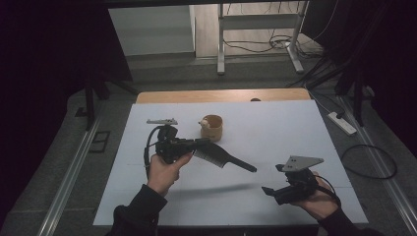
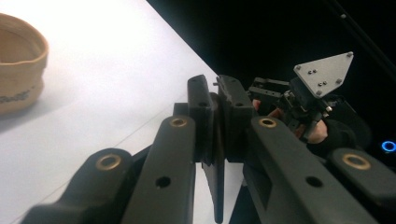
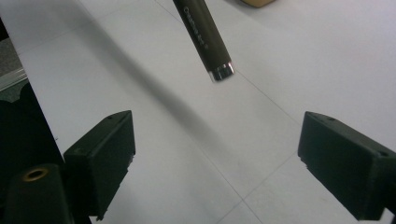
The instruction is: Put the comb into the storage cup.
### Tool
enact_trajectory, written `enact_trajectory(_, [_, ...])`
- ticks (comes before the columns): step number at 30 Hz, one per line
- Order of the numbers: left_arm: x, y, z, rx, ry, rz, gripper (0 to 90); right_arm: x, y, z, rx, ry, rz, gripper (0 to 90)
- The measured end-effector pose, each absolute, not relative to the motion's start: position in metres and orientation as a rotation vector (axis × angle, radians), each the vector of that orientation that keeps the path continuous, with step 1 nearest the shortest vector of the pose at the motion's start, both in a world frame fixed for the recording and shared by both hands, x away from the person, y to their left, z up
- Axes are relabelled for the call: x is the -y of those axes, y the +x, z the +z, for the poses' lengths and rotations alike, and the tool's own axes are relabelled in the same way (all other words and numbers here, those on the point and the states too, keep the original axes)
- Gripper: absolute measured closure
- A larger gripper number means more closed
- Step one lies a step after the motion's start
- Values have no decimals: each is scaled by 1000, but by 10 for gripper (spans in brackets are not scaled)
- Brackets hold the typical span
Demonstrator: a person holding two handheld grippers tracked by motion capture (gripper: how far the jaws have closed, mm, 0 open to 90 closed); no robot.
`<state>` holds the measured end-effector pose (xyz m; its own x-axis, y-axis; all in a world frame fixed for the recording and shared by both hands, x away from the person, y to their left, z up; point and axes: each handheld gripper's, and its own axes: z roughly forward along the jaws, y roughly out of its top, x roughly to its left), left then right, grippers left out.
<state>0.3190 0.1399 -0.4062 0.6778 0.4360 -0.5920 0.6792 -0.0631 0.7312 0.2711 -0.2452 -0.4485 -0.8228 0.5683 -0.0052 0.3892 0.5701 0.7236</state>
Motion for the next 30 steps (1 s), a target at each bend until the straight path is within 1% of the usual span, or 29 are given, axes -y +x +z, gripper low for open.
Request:
enact_trajectory(10, [-149, 322, -404, -937, 1697, -211, 840, 258, 270, -454, -2581, 849, 1056, 0])
enact_trajectory(30, [-168, 334, -395, -995, 1698, -167, 840, 285, 263, -460, -2540, 980, 1030, 0])
